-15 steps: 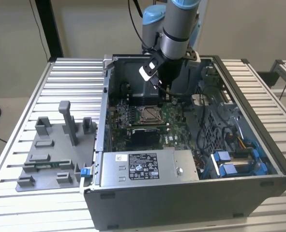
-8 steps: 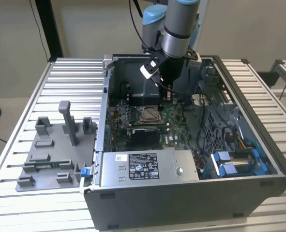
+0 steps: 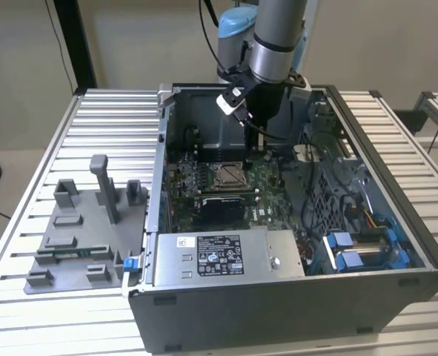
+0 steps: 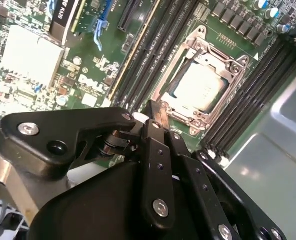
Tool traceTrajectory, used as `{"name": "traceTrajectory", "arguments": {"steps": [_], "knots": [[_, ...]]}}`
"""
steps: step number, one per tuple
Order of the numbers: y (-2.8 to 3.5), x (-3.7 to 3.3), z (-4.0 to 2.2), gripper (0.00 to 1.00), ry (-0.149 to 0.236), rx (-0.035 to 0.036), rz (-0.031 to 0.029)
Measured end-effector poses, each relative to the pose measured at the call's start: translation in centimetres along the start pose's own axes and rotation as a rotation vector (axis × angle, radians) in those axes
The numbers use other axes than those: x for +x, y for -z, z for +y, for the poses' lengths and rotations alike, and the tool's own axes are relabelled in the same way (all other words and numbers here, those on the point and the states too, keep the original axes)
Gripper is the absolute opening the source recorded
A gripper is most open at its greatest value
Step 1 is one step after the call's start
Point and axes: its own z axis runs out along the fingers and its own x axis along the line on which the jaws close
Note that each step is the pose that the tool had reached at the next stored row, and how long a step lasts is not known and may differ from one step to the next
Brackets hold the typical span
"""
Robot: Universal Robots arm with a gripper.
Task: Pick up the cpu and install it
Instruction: 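Install the first cpu locking lever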
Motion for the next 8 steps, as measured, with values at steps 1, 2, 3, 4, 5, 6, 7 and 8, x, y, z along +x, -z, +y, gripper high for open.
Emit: {"name": "traceTrajectory", "arguments": {"steps": [1, 2, 3, 4, 5, 6, 7, 8], "knots": [[0.19, -0.01, 0.00, 0.00, 0.000, 0.0001, -0.0016], [0.41, -0.01, -0.01, 0.00, -0.001, 0.0001, -0.0029], [0.69, -0.02, -0.02, 0.00, 0.000, 0.0001, -0.0037], [1.03, -0.03, -0.04, 0.00, 0.000, 0.0001, -0.0043], [1.27, -0.04, -0.06, 0.00, -0.001, 0.0000, -0.0050], [1.32, -0.03, -0.06, 0.00, -0.001, 0.0000, -0.0050], [1.31, -0.03, -0.06, 0.00, -0.001, 0.0000, -0.0048], [1.31, -0.03, -0.06, 0.00, -0.001, 0.0000, -0.0048]]}}
